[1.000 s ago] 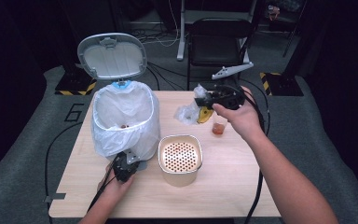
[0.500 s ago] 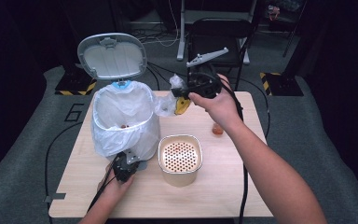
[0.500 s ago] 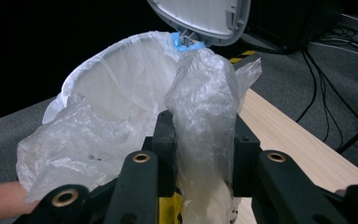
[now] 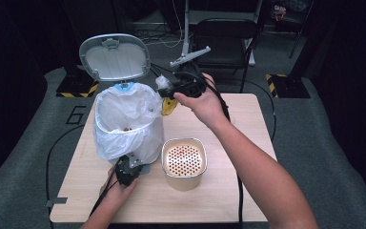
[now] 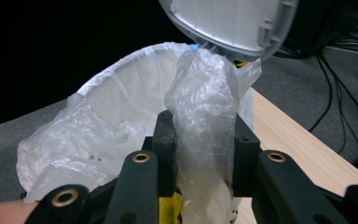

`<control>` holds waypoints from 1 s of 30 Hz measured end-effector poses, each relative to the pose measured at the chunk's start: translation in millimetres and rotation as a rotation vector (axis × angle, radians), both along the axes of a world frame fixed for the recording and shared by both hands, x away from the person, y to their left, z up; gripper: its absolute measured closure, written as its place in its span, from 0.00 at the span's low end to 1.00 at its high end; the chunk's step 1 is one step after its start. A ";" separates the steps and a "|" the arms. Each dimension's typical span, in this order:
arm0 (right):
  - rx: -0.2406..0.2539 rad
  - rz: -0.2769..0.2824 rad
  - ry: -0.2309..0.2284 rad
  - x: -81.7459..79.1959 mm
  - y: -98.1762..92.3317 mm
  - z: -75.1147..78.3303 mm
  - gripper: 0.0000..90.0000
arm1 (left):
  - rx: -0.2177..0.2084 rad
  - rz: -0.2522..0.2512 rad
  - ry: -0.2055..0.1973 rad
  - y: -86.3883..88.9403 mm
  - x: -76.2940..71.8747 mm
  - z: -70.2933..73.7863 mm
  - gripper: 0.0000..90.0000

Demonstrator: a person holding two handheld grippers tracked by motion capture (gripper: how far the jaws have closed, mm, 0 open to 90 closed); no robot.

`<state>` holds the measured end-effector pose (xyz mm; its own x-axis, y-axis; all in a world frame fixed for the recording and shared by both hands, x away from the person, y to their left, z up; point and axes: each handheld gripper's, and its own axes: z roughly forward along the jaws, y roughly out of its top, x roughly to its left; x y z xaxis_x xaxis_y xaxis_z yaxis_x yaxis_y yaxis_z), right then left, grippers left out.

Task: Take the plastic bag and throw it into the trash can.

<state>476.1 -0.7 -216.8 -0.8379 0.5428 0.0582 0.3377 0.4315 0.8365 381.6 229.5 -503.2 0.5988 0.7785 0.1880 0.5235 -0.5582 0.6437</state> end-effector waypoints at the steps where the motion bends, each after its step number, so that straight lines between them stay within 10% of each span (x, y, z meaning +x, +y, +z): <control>1: 0.001 0.008 -0.001 1.6 8.6 -1.6 0.78 | -0.001 0.001 -0.008 0.0 0.2 -0.2 1.00; 15: -0.030 0.066 -0.017 9.3 76.9 -12.8 0.78 | 0.002 0.003 -0.002 0.4 0.3 0.4 0.99; 30: -0.052 0.057 -0.027 18.0 105.0 -22.9 0.78 | 0.010 -0.008 -0.001 2.3 0.2 1.0 0.98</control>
